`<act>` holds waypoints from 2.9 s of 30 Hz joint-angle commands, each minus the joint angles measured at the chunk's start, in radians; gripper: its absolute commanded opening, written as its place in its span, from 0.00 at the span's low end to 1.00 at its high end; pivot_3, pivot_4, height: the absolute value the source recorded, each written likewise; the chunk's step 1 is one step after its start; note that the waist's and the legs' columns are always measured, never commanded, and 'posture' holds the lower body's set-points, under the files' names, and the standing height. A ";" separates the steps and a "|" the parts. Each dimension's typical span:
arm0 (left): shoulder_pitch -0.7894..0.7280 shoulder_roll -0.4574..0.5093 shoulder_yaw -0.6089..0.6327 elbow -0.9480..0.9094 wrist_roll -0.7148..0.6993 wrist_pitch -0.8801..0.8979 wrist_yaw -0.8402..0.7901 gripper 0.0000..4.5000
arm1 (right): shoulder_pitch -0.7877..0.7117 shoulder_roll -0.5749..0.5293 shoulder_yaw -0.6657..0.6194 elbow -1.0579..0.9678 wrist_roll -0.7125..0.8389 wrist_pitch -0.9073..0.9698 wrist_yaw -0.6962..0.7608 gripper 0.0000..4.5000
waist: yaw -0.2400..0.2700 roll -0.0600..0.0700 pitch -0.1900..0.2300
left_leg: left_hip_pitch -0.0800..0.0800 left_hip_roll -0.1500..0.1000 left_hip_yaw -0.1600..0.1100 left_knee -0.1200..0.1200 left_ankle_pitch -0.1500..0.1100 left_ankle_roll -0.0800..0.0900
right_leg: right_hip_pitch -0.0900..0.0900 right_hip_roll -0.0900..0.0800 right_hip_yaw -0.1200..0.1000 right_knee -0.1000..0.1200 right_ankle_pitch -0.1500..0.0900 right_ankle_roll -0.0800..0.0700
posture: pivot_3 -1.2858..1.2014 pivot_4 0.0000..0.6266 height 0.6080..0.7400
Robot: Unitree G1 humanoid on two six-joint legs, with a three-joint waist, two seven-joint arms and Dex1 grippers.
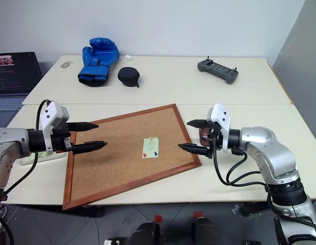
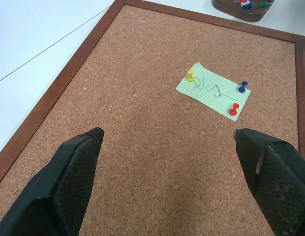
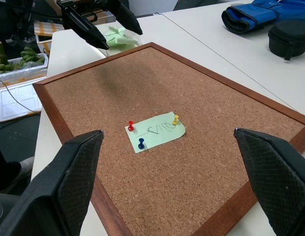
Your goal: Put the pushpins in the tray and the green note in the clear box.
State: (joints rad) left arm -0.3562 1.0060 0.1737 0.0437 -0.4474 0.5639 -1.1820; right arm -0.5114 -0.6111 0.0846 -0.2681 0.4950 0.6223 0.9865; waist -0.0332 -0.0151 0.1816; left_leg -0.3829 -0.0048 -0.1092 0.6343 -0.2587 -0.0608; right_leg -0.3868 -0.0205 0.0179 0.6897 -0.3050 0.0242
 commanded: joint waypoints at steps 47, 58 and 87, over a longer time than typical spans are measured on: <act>0.212 -0.229 -0.031 -0.187 0.046 -0.094 0.216 0.18 | -0.116 0.304 0.179 0.273 -0.201 -0.220 -0.107 1.00 | -0.003 0.000 0.000 | 0.000 0.001 0.000 0.008 0.000 0.000 | -0.001 -0.001 0.002 0.008 0.000 0.000 | 0.52 0.24 1.00; 0.253 -0.273 -0.084 -0.139 0.087 -0.125 0.247 0.01 | -0.178 0.414 0.225 0.442 -0.279 -0.308 -0.113 1.00 | -0.005 0.000 0.000 | 0.000 0.001 0.001 0.008 0.000 0.000 | -0.001 0.000 0.002 0.008 0.000 0.000 | 0.52 0.24 1.00; 0.273 -0.261 -0.158 -0.066 0.124 -0.128 0.198 0.01 | -0.391 0.609 0.189 1.011 -0.440 -0.499 -0.203 1.00 | -0.023 0.002 -0.001 | 0.004 0.000 0.000 0.006 0.000 0.000 | 0.001 0.000 0.002 0.008 0.002 -0.004 | 0.52 0.24 1.00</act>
State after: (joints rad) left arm -0.1154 0.7339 0.0567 -0.0357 -0.3326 0.4033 -0.9522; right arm -0.8767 -0.0215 0.2936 0.7474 0.0572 0.1493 0.7843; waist -0.0563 -0.0130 0.1801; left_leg -0.3785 -0.0048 -0.1089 0.6406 -0.2587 -0.0607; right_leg -0.3856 -0.0201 0.0194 0.6981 -0.3029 0.0205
